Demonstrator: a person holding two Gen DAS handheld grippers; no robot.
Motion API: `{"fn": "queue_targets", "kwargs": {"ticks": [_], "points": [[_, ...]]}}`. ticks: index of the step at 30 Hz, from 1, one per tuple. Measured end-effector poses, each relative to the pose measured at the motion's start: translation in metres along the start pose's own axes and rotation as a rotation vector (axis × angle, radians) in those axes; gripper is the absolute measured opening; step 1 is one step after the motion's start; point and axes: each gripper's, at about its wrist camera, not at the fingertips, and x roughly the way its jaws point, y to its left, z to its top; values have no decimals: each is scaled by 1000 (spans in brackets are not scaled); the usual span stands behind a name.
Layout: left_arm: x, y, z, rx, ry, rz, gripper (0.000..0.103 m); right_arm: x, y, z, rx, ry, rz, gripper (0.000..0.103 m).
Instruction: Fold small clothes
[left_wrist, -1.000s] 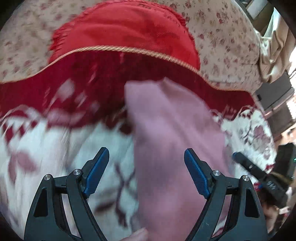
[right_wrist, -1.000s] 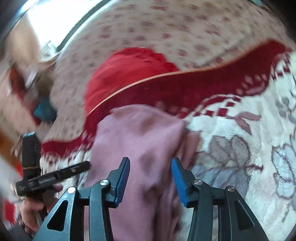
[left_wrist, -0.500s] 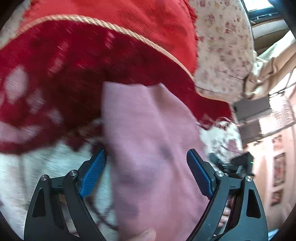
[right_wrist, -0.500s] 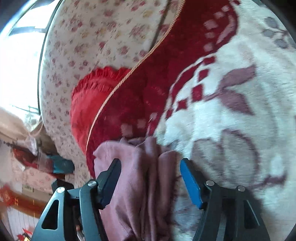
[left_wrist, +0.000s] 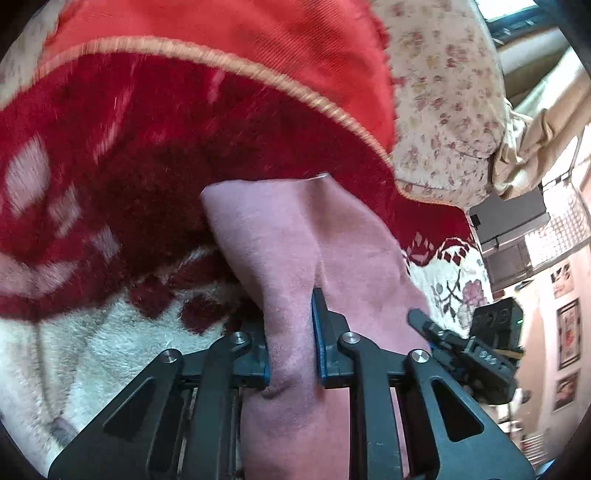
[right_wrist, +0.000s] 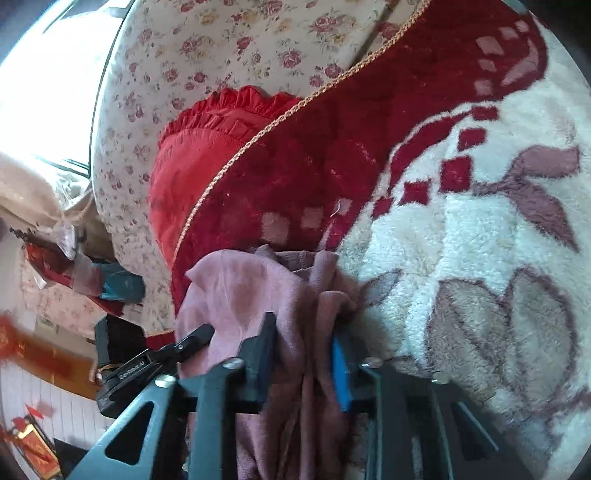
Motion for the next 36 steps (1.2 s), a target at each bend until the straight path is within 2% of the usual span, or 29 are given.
{"fn": "queue_targets", "kwargs": {"ticks": [4, 7, 10, 11, 12, 15, 19, 21, 23, 29, 32, 34, 36], "points": [[-24, -25, -3, 110, -101, 27, 14, -14, 27, 2, -111, -44, 15, 18], [-44, -30, -1, 154, -189, 63, 14, -15, 42, 4, -165, -69, 34, 17], [-64, -22, 7, 135, -250, 77, 13, -13, 55, 7, -191, -89, 76, 17], [-68, -19, 10, 134, -269, 88, 7, -12, 60, 7, -204, -98, 90, 17], [-74, -16, 17, 135, -300, 100, 7, -11, 64, 8, -215, -105, 96, 17], [-72, -5, 34, 115, -340, 114, 7, -1, 75, 9, -243, -127, 76, 16], [-60, 10, 40, 57, -287, 116, 7, 14, 73, 11, -238, -126, -5, 16], [-62, 10, 38, 59, -275, 103, 7, 15, 66, 12, -224, -119, -44, 16], [-67, 7, 33, 62, -288, 117, 7, 13, 61, 12, -210, -120, -61, 16], [-58, 10, 21, 42, -222, 137, 7, 12, 44, 13, -145, -118, -131, 12], [-55, 10, 17, 45, -203, 136, 8, 9, 40, 11, -129, -134, -135, 12], [-53, 8, 12, 57, -186, 143, 14, 6, 40, 12, -105, -135, -115, 13], [-55, 8, 6, 53, -167, 145, 20, -9, 44, 13, -95, -161, -136, 14]]}}
